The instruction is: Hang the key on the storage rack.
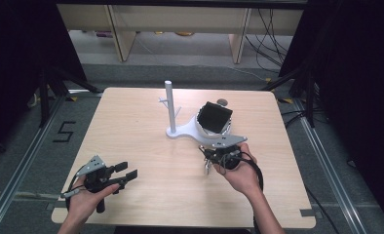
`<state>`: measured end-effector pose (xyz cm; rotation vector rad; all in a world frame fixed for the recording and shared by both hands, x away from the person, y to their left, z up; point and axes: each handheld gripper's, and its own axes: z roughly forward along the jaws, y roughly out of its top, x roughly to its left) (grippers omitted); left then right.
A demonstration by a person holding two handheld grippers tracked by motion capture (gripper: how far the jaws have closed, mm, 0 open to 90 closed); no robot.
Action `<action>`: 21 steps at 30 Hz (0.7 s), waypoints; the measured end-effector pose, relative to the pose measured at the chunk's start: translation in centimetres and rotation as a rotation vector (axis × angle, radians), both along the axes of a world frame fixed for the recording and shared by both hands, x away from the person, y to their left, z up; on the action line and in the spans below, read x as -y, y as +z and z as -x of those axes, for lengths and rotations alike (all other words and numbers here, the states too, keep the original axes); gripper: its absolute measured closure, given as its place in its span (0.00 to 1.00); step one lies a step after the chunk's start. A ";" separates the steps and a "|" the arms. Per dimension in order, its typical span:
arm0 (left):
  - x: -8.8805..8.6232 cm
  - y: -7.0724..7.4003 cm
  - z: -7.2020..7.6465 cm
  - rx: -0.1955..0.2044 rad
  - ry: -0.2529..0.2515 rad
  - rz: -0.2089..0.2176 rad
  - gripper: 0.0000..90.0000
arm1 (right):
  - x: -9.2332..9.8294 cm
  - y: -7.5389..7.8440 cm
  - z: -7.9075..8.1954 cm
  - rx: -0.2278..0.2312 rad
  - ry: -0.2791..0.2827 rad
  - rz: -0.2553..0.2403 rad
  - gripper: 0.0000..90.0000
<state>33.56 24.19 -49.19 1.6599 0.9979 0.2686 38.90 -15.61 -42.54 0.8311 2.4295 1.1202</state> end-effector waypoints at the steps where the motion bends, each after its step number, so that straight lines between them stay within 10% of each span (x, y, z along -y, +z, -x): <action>1: 0.0 0.0 0.0 -0.001 0.001 0.003 0.42 | -0.1 0.1 0.0 -0.007 -0.010 -0.007 0.95; 21: -0.2 -0.1 0.1 -0.005 0.014 -0.006 0.42 | -2.8 1.8 -0.5 0.089 -0.054 -0.093 0.95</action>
